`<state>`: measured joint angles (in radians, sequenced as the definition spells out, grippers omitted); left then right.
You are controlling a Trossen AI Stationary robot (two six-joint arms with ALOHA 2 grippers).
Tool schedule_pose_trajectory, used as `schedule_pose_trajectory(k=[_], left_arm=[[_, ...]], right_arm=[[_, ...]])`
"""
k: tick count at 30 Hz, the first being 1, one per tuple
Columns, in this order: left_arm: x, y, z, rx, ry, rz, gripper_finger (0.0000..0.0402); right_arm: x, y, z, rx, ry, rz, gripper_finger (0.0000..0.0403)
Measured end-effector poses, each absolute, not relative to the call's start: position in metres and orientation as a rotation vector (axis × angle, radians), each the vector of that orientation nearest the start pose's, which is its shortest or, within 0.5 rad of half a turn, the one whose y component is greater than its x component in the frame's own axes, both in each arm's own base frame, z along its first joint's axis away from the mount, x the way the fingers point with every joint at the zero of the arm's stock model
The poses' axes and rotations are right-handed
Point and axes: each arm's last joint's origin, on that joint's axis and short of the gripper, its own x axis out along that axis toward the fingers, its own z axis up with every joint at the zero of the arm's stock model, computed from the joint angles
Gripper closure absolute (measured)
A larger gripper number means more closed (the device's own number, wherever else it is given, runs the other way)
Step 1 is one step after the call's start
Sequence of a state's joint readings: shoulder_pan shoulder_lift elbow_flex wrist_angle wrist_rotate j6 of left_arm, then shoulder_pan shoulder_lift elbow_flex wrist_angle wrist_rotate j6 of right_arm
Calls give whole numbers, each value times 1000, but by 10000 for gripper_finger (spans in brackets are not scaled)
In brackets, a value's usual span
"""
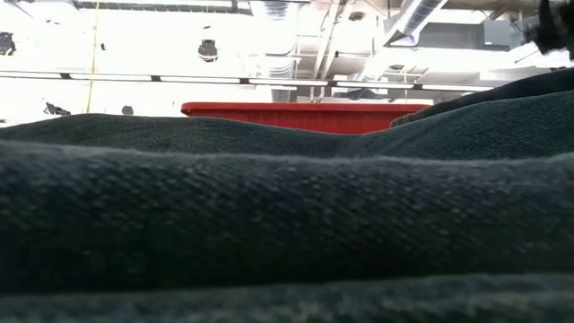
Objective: Fold Laundry from Bin
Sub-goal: Fold the black pants
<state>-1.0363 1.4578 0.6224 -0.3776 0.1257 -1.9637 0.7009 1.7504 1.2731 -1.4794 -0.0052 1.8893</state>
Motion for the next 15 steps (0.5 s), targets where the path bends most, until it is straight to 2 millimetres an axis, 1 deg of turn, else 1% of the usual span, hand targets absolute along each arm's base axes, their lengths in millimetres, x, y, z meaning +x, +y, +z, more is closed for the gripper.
schedule_pose_trajectory(k=[6, 9, 12, 15], left_arm=[[116, -202, 134, -1009, 1530, 409, 317], [116, -203, 134, -1012, 1530, 408, 317], [117, -203, 134, -1024, 1527, 399, 317], [118, -203, 135, -1035, 1526, 399, 317]], right_arm=[[198, 167, 182, 655, 1449, -1375, 350], [192, 156, 165, 662, 1442, -1445, 383], [191, 141, 144, 707, 1440, -1460, 387], [194, 124, 125, 787, 1455, -1429, 374]])
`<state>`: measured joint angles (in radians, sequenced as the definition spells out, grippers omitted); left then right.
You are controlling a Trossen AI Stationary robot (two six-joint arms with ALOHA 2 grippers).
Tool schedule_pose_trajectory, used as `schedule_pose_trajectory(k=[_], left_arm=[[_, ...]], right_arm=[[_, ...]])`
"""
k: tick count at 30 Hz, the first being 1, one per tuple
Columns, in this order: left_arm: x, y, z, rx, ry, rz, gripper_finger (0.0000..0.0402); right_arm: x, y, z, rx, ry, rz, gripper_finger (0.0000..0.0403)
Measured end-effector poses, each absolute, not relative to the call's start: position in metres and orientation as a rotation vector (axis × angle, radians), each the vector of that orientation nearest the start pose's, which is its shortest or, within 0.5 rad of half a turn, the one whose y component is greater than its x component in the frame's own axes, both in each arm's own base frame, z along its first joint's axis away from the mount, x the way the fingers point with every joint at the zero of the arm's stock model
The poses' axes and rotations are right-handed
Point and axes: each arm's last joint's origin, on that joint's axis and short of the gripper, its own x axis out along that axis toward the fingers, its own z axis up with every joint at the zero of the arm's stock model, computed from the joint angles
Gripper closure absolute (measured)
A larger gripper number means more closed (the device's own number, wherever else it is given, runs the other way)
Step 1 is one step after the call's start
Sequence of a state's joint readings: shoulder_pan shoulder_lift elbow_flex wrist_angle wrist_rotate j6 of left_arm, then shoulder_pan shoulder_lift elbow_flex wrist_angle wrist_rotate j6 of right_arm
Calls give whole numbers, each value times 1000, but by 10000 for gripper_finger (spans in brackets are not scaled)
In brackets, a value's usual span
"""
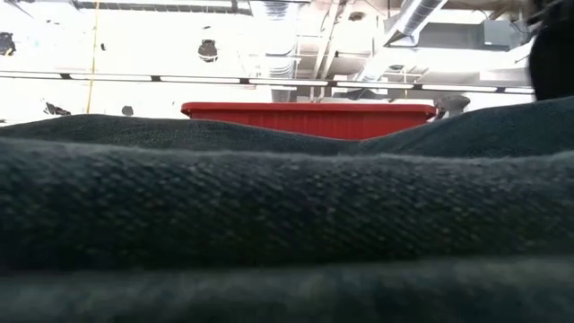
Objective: Fold Laundry from Bin
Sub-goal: Fold the black pants
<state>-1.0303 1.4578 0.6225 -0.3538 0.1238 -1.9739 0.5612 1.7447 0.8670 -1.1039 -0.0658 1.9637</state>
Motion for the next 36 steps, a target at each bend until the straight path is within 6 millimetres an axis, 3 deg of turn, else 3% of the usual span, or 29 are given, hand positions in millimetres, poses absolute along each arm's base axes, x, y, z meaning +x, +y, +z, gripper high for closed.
schedule_pose_trajectory(k=[6, 17, 22, 25, 28, 32, 36], left_arm=[[118, -204, 135, -1037, 1525, 388, 317], [119, -203, 135, -1044, 1479, 421, 317], [124, -202, 136, -1130, 1371, 481, 317], [127, -200, 136, -1147, 1347, 498, 317], [127, -200, 136, -1151, 1325, 515, 317], [127, -199, 136, -1171, 1286, 541, 317], [128, -198, 136, -1206, 1242, 572, 317]], right_arm=[[210, 80, 116, 824, 1514, -1367, 383], [282, -28, 148, 598, 1199, -1186, 373], [296, -59, 178, 493, 1241, -1058, 377], [297, -55, 208, 374, 1273, -937, 371], [292, -39, 244, 273, 1265, -777, 363], [274, -1, 282, 319, 1212, -441, 352], [259, 48, 299, 343, 1175, -238, 328]])
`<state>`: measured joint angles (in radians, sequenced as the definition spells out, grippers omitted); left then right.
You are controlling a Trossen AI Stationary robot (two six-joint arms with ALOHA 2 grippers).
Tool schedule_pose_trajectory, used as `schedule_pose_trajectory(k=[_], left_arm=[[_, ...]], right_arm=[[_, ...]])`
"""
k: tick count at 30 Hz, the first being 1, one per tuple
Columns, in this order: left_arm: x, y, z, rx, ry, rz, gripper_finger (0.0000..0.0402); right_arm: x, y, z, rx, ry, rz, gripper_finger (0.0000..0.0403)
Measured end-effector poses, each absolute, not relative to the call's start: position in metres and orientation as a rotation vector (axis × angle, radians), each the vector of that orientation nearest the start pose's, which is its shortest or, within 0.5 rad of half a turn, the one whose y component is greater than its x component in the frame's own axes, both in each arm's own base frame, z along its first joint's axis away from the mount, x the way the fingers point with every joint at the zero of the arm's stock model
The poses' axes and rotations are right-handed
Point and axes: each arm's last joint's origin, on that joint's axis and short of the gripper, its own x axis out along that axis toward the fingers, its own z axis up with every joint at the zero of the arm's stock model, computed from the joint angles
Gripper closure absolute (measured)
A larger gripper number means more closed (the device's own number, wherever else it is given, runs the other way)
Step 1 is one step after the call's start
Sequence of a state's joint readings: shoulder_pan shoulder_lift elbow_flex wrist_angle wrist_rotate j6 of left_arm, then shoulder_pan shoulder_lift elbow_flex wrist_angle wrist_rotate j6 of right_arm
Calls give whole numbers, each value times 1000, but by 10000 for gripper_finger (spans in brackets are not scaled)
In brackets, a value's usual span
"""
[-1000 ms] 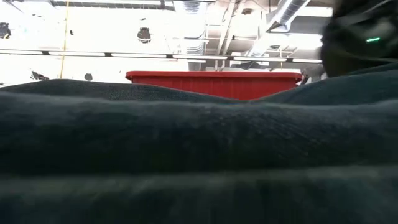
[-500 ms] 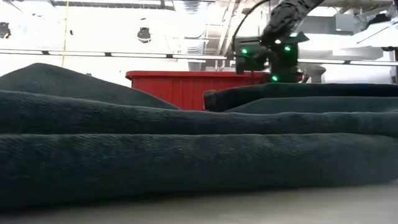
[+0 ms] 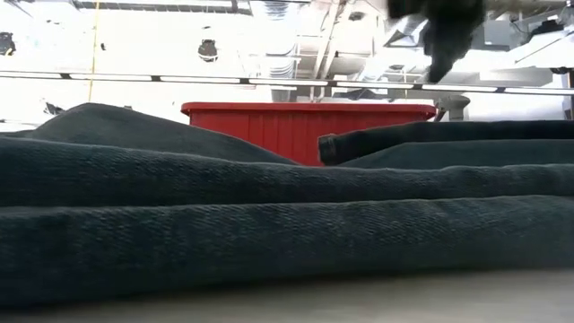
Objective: Fold Laundry from Bin
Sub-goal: Fold the black pants
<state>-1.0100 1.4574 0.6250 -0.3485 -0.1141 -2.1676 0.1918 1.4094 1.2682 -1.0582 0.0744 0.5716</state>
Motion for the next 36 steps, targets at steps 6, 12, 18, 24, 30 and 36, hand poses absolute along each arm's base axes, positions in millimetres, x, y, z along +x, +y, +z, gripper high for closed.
schedule_pose_trajectory(k=[6, 12, 18, 24, 30, 36], left_arm=[[129, -198, 136, -1213, 1233, 578, 317], [129, -198, 136, -1231, 1231, 592, 317], [129, -198, 136, -1243, 1228, 599, 317], [129, -198, 136, -1249, 1228, 601, 317], [129, -198, 136, -1279, 1222, 622, 317], [128, -199, 136, -1311, 1211, 649, 317]], right_arm=[[248, 114, 293, 97, 1148, -81, 255], [269, 135, 269, -23, 1079, -142, 173], [287, 136, 226, -89, 1250, -209, 158], [295, 136, 202, -127, 1335, -241, 244], [289, 134, 230, -135, 1264, -339, 382], [263, 94, 272, -46, 1219, -799, 386]])
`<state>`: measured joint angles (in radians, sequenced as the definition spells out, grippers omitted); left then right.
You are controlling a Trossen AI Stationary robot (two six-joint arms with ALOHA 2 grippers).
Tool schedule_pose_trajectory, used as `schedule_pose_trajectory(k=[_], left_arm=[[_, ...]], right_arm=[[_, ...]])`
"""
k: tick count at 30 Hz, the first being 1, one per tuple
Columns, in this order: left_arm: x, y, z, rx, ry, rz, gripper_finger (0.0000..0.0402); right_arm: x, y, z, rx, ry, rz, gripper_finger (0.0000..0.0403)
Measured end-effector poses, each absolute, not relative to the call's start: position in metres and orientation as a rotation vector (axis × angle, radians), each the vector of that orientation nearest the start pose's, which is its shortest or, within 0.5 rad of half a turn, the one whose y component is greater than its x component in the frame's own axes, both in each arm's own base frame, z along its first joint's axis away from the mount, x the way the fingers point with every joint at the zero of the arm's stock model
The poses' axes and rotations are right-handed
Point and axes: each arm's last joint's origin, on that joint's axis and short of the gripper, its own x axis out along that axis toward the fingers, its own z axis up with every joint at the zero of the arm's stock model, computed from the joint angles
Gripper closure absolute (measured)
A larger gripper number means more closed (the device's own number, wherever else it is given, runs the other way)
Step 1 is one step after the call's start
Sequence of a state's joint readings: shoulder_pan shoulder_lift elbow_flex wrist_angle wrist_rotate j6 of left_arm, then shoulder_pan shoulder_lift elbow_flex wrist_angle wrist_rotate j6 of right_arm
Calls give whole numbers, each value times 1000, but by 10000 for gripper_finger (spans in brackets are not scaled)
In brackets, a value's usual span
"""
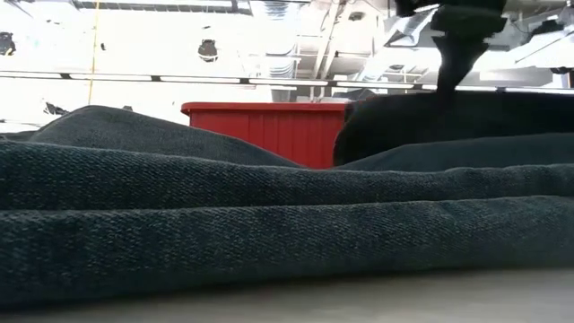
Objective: Fold Laundry from Bin
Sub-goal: Fold the black pants
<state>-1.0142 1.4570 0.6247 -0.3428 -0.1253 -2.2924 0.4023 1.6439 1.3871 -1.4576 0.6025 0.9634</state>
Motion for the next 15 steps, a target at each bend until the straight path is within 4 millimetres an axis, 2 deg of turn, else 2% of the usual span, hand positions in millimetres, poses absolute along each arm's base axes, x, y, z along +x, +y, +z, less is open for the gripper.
schedule_pose_trajectory(k=[4, 9, 12, 15], left_arm=[[128, -199, 136, -1319, 1209, 657, 317], [127, -200, 136, -1365, 1185, 694, 317], [125, -201, 138, -1357, 1175, 702, 317], [122, -202, 139, -1335, 1178, 729, 317]], right_arm=[[250, 66, 282, 110, 1179, -1026, 386], [246, 32, 276, 300, 1114, -1242, 386], [245, 14, 261, 307, 1187, -1315, 386], [233, -3, 239, 402, 1421, -1333, 386]])
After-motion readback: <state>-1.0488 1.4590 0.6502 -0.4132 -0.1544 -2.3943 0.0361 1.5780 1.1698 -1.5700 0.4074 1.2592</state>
